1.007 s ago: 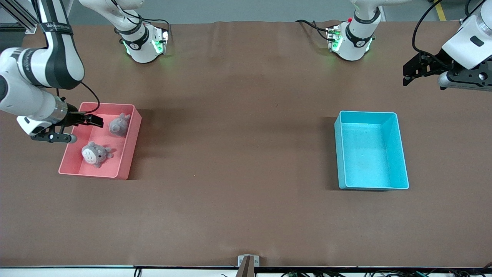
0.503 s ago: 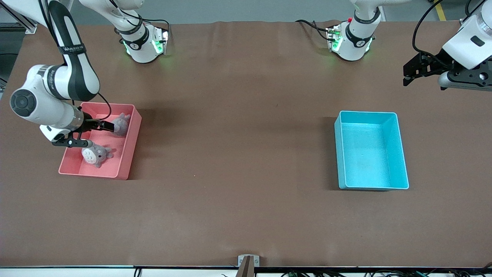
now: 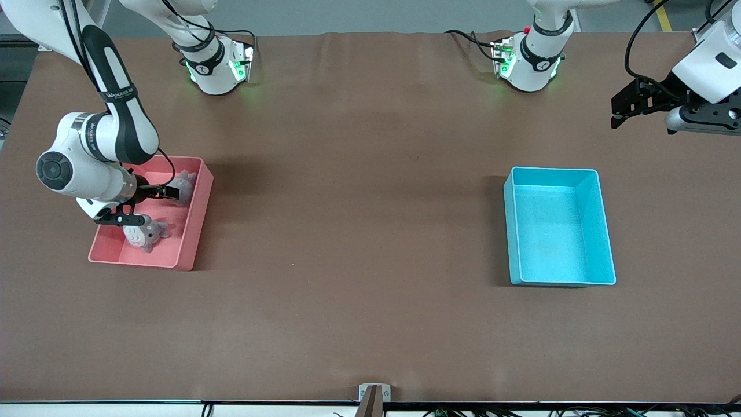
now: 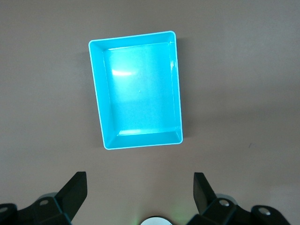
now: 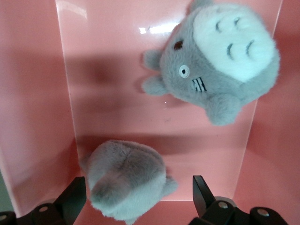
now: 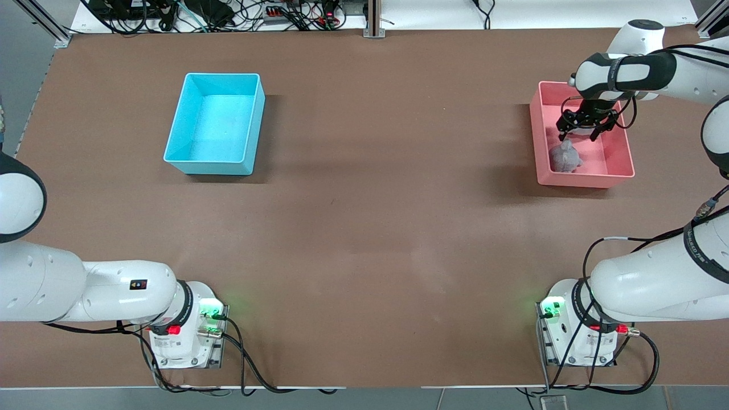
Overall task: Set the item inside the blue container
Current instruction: 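Lower the right gripper and grasp the round grey plush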
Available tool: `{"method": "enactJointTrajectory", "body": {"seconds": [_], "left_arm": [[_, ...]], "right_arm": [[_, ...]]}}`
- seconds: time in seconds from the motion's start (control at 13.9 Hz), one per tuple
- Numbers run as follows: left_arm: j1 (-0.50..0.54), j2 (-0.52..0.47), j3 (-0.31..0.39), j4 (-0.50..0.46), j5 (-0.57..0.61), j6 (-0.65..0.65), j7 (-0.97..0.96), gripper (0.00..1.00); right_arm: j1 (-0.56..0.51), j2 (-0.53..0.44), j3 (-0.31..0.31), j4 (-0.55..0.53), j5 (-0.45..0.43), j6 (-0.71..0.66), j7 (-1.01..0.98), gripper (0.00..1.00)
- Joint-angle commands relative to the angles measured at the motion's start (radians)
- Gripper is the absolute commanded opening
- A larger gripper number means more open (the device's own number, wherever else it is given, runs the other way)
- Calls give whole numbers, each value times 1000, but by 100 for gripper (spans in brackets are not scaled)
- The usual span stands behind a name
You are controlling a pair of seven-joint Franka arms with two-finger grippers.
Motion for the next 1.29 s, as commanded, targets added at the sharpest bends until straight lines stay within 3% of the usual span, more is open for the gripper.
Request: {"method": "enactJointTrajectory", "body": {"seconds": [0.0, 0.29, 0.58, 1.01, 1.08, 1.22], "left_arm": [[-1, 15, -1, 16, 12, -13, -2, 100], [-4, 24, -3, 18, 12, -13, -2, 100], [-4, 25, -1, 16, 12, -13, 0, 100], [2, 9, -1, 11, 12, -15, 16, 100], [2, 7, -1, 13, 12, -17, 16, 100], [-1, 15, -1, 16, 12, -12, 15, 100]], "right_arm": [[-19, 13, 13, -13, 6, 11, -15, 100], [-16, 35, 15, -13, 14, 9, -13, 100], [-17, 84, 13, -10, 156, 9, -138, 100], [-19, 107, 10, -12, 163, 8, -153, 100], [-22, 113, 10, -12, 163, 8, -153, 97], [-25, 115, 10, -10, 161, 0, -159, 72]]}}
